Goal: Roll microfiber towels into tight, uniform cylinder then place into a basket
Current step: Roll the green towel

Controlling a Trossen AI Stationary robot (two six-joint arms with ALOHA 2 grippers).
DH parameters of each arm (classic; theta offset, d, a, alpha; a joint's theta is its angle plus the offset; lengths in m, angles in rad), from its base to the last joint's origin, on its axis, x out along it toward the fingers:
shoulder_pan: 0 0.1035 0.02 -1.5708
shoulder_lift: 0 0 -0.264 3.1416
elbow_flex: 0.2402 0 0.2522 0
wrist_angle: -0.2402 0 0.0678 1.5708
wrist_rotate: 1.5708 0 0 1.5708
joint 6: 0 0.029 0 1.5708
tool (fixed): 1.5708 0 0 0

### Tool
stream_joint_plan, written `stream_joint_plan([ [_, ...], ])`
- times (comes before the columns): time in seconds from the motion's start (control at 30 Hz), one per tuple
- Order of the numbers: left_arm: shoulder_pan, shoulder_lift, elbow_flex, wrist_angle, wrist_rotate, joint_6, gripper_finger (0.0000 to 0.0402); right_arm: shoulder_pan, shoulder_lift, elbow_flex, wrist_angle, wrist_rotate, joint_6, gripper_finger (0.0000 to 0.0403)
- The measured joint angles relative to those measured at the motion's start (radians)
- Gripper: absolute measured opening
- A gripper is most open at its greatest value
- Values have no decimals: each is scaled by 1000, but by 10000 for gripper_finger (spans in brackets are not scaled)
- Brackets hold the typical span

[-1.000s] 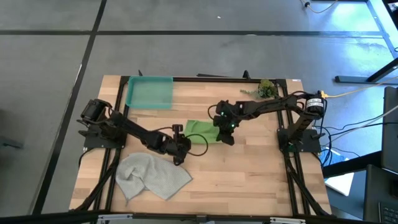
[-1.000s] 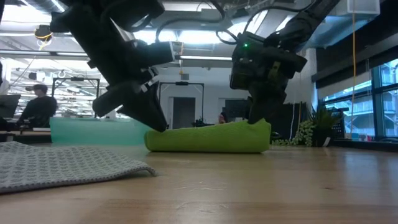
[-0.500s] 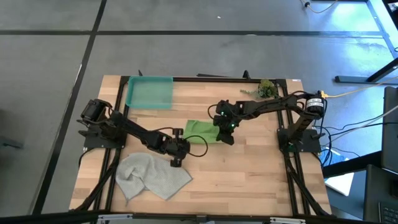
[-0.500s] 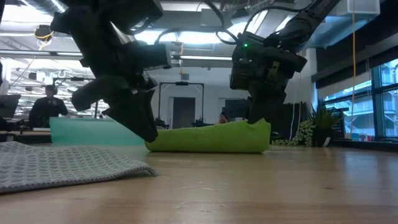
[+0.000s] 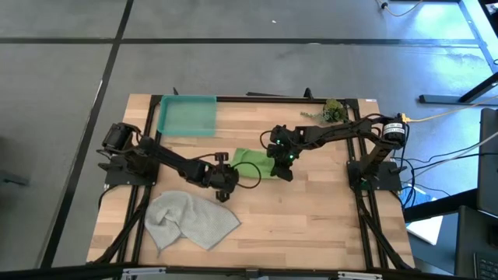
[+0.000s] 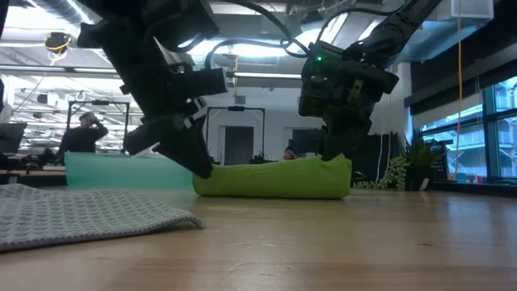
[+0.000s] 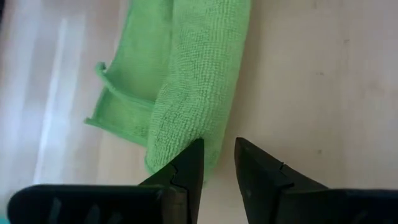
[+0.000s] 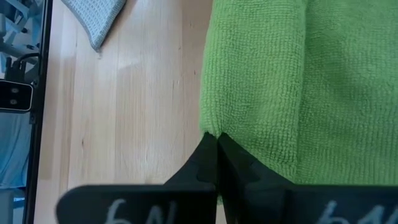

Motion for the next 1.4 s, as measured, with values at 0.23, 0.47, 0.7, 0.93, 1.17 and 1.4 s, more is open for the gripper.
stream_joint_plan([
  [0.23, -3, -33, 0, 2, -83, 73, 86, 0, 0, 0, 0, 1, 0, 1],
  [0.47, 23, -11, 0, -35, -6, 76, 86, 0, 0, 0, 0, 1, -3, 1],
  [0.7, 40, 9, 0, -20, -7, 76, 86, 0, 0, 1, 3, 1, -7, 0],
  [0.93, 59, 9, 1, -20, 2, 68, 39, 0, 0, 1, 4, 2, -10, 0],
  [1.17, 72, 9, 0, -18, 37, 69, 3, 0, 0, 1, 4, 12, -7, 0],
  [1.4, 105, 9, 23, -31, 143, 44, 2, 0, 0, 1, 4, 17, -8, 0],
])
